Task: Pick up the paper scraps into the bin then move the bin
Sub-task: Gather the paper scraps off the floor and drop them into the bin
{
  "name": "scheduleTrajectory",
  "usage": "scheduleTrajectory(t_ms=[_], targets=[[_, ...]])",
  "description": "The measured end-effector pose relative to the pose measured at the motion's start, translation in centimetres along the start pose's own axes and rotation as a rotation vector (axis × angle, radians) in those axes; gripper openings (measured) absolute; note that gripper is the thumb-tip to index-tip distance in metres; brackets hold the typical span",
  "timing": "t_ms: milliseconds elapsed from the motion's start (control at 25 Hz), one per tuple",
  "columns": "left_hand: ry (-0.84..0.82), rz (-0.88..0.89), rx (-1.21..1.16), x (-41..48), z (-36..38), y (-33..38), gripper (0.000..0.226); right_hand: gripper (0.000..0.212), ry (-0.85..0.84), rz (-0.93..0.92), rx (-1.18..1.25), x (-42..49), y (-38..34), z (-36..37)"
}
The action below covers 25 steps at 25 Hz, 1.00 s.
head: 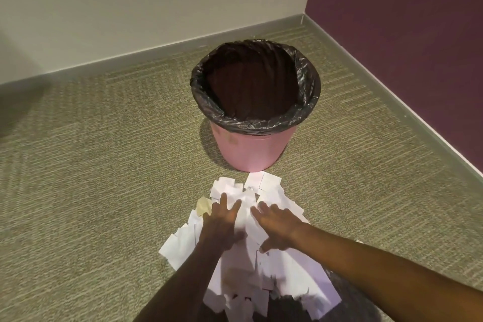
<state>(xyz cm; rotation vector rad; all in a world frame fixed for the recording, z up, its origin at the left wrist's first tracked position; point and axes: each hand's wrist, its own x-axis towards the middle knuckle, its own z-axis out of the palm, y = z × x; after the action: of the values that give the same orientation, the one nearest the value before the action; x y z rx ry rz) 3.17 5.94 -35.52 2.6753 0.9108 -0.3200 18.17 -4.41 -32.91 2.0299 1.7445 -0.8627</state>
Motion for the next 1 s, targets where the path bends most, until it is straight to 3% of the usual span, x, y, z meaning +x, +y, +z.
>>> scheduleTrajectory(t_ms=[160,280,480,720,1000], targets=[[0.038,0.103,-0.150,0.0,1.3,-0.2,0.095,0.067,0.117,-0.013,-0.069,-1.2,-0.2,0.8],[0.051,0.143,-0.269,0.7,2.3,-0.6,0.078,0.048,0.160,-0.036,-0.029,-1.7,-0.2,0.8],[-0.001,-0.035,-0.409,1.7,1.2,-1.5,0.039,0.047,0.157,-0.070,0.094,-1.3,0.3,0.4],[0.020,-0.123,-0.452,1.4,-3.7,-0.9,0.030,0.043,0.332,-0.004,0.350,-2.8,0.8,-3.3],[0.039,-0.096,-0.421,1.1,-12.9,0.2,0.023,0.042,0.415,-0.007,0.357,-6.3,0.4,-9.8]])
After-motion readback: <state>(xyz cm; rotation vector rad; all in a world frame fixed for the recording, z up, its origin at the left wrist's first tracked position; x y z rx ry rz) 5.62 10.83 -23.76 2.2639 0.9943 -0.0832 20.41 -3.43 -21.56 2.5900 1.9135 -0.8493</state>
